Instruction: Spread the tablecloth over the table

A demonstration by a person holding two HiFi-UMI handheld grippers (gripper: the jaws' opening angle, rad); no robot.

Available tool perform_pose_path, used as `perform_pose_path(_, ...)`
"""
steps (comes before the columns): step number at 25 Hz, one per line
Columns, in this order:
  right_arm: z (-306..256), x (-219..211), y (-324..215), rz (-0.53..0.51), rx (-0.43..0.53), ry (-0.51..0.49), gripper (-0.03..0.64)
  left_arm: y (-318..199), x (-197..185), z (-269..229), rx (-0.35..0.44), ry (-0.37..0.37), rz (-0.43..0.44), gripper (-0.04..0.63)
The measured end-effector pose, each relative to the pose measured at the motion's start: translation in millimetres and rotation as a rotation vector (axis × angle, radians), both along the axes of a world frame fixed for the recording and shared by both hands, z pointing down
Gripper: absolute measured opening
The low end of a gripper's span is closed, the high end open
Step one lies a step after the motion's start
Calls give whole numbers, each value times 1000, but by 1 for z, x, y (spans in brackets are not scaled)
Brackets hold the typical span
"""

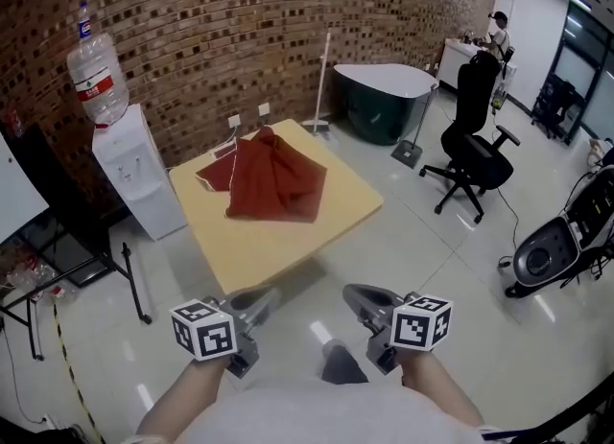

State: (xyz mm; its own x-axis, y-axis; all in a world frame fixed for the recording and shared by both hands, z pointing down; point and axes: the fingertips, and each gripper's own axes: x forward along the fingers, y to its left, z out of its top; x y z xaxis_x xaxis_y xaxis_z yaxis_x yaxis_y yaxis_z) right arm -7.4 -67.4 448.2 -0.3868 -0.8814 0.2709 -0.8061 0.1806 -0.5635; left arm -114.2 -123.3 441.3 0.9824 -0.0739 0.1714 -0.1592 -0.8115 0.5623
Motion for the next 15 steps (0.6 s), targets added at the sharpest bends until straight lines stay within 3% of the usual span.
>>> perform_pose_path(7,-8,68,-97,-125,8,-16,-2,-82,45,-2,-18,-21,-186,2)
perform_pose_path(15,-17,143,-188,-276,14,-62,-2,-164,96,-18,27,-23,-413,2)
